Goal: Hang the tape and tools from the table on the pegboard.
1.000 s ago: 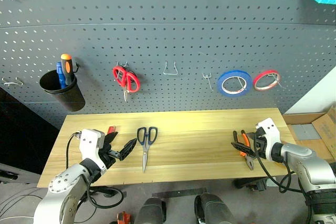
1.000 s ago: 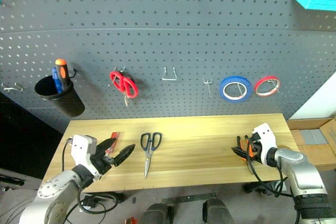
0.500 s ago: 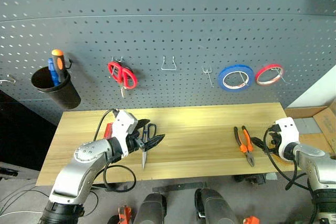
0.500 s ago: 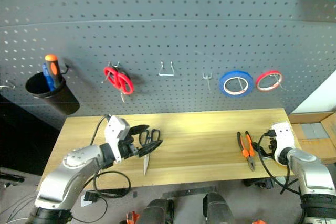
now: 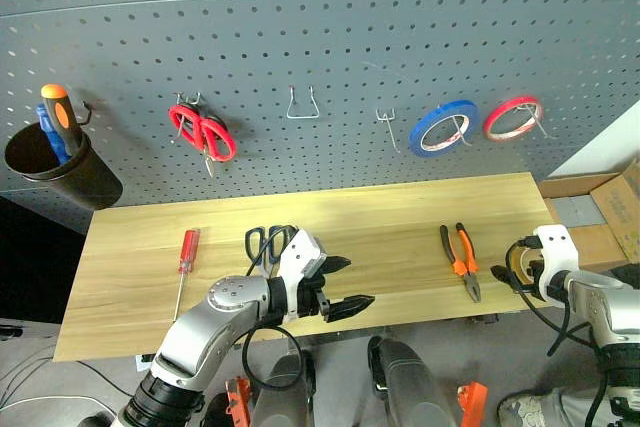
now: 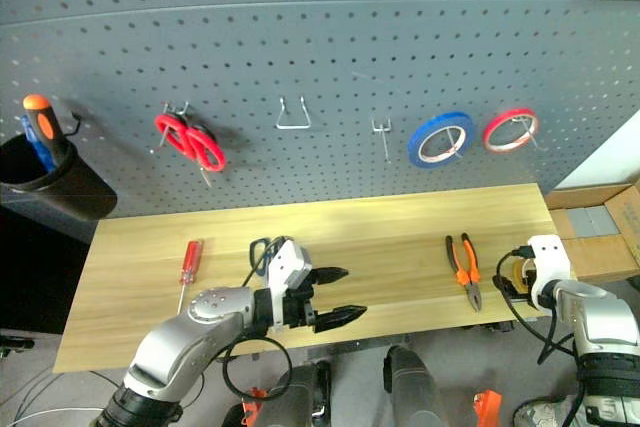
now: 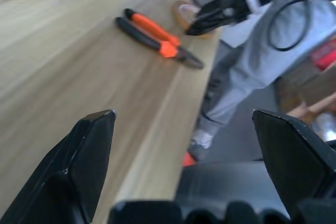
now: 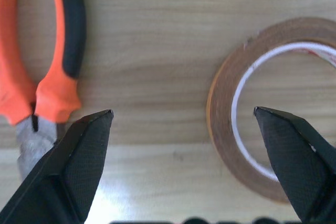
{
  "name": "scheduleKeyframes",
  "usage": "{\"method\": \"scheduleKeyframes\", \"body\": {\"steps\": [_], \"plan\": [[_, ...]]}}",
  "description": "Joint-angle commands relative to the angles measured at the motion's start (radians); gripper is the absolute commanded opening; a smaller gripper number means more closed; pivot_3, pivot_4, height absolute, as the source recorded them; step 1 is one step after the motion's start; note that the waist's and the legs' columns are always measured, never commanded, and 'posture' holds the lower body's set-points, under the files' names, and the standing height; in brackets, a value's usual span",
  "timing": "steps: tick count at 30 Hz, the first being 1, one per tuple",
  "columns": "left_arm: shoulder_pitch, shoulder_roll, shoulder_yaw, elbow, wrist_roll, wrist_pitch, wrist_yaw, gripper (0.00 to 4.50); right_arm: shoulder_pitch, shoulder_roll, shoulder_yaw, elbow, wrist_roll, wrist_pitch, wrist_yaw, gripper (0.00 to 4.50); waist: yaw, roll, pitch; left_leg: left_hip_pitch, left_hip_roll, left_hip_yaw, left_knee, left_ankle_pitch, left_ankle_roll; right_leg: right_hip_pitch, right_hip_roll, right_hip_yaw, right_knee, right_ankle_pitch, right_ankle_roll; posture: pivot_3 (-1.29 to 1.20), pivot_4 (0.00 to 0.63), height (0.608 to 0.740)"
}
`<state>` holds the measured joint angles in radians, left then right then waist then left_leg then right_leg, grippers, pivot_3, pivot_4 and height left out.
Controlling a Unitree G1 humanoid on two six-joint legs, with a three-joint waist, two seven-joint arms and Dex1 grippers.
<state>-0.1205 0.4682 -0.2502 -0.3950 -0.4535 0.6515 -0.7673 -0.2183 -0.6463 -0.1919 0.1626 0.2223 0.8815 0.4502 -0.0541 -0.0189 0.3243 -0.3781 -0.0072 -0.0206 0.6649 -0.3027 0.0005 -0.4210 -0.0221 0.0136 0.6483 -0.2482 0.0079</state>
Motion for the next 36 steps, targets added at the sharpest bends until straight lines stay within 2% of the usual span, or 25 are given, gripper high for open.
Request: {"method": "scheduleKeyframes", "body": {"steps": [1, 5, 9, 13, 17, 20, 31, 36], "plan": [[0.048, 0.020, 0.014, -0.091, -0.031, 0.030, 0.011, 4.43, -0.022, 0.001, -0.014, 0.024, -0.008, 0.011, -0.024, 4.50, 0.002, 0.000, 0.008, -0.002, 0.000, 0.000, 0.000, 0.000, 0.000, -0.001, 0.000, 0.000, 0.000, 0.000, 0.000, -0.06, 0.409, 0.740], [0.072, 0.039, 0.033, -0.132, -0.044, 0.055, 0.027, 4.43, -0.066, 0.034, -0.044, 0.041, 0.017, 0.091, -0.060, 4.50, -0.001, 0.001, 0.021, -0.003, 0.000, 0.000, 0.002, 0.000, 0.000, -0.002, 0.000, 0.000, 0.000, 0.001, 0.001, -0.05, 0.412, 0.740], [0.078, 0.042, 0.046, -0.149, -0.054, 0.068, 0.039, 4.43, -0.102, 0.082, -0.078, 0.020, -0.003, 0.197, -0.170, 4.50, 0.005, 0.002, 0.022, -0.003, 0.000, -0.001, 0.001, 0.000, 0.000, -0.002, 0.000, -0.001, -0.001, 0.000, 0.001, -0.06, 0.416, 0.740], [0.077, 0.040, 0.043, -0.156, -0.051, 0.072, 0.047, 4.43, -0.154, 0.067, 0.010, 0.068, -0.002, 0.362, -0.136, 4.50, 0.006, 0.001, 0.023, -0.004, 0.000, 0.000, 0.002, 0.000, -0.001, -0.002, 0.000, 0.000, -0.001, 0.001, 0.002, -0.05, 0.415, 0.740], [0.073, 0.045, 0.056, -0.162, -0.049, 0.073, 0.059, 4.43, -0.176, 0.097, -0.085, 0.089, 0.016, 0.345, -0.169, 4.50, 0.010, -0.001, 0.024, -0.003, 0.000, -0.001, 0.001, 0.000, -0.001, -0.002, 0.000, -0.001, -0.001, 0.001, 0.002, -0.05, 0.412, 0.740], [0.076, 0.055, 0.077, -0.165, -0.052, 0.074, 0.064, 4.50, -0.183, 0.107, -0.114, 0.080, 0.011, 0.348, -0.188, 3.86, 0.012, -0.001, 0.024, -0.004, 0.000, -0.001, 0.001, 0.000, -0.001, -0.002, 0.000, -0.001, -0.002, 0.001, 0.002, -0.04, 0.409, 0.740], [0.083, 0.070, 0.102, -0.166, -0.047, 0.061, 0.067, 4.50, -0.174, 0.132, -0.169, 0.038, 0.012, 0.372, -0.226, 0.12, 0.015, -0.001, 0.024, -0.004, 0.000, -0.001, 0.001, 0.001, -0.002, -0.002, 0.000, -0.001, -0.002, 0.001, 0.002, -0.05, 0.394, 0.740], [0.035, 0.072, 0.097, -0.130, -0.040, 0.039, 0.045, 4.50, -0.177, 0.131, -0.183, 0.016, 0.000, 0.322, -0.251, 0.08, 0.017, -0.001, 0.024, -0.004, 0.000, -0.001, 0.001, 0.002, -0.006, -0.002, 0.000, -0.001, -0.002, 0.001, 0.002, -0.08, 0.369, 0.740]]}}
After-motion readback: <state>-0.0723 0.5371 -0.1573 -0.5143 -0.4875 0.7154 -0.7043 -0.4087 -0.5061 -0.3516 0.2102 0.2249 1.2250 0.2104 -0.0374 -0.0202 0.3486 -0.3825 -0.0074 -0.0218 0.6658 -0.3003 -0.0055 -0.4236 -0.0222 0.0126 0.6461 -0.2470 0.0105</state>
